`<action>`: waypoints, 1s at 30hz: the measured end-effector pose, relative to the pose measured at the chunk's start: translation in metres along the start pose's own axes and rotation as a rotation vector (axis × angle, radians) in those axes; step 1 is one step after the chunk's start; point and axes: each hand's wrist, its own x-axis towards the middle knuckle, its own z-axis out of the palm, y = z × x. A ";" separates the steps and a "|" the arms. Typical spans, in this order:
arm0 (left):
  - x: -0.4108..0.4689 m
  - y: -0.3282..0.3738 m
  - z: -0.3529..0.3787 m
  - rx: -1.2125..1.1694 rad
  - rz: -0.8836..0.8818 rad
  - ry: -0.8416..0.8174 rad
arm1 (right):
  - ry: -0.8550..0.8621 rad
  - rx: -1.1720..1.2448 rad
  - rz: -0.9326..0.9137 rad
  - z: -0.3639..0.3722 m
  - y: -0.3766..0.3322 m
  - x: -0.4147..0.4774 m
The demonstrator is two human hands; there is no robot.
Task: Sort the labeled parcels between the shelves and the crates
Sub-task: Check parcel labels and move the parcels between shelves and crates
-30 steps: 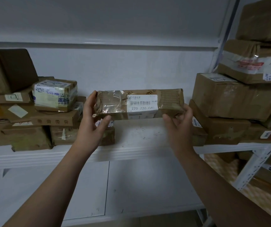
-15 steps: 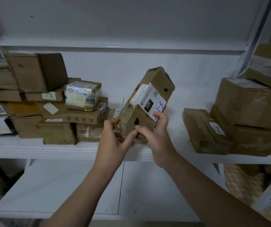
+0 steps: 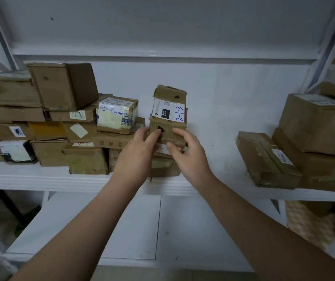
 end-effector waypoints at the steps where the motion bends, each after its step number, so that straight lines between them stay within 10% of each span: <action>1: 0.001 -0.002 0.000 0.022 -0.001 -0.018 | -0.010 -0.037 -0.002 0.002 0.003 -0.001; 15: 0.003 -0.011 -0.003 0.281 0.126 0.003 | 0.028 -0.125 0.023 0.013 0.022 -0.004; 30: -0.011 0.098 0.061 -0.233 0.408 -0.063 | 0.007 -0.605 -0.004 -0.143 0.060 -0.065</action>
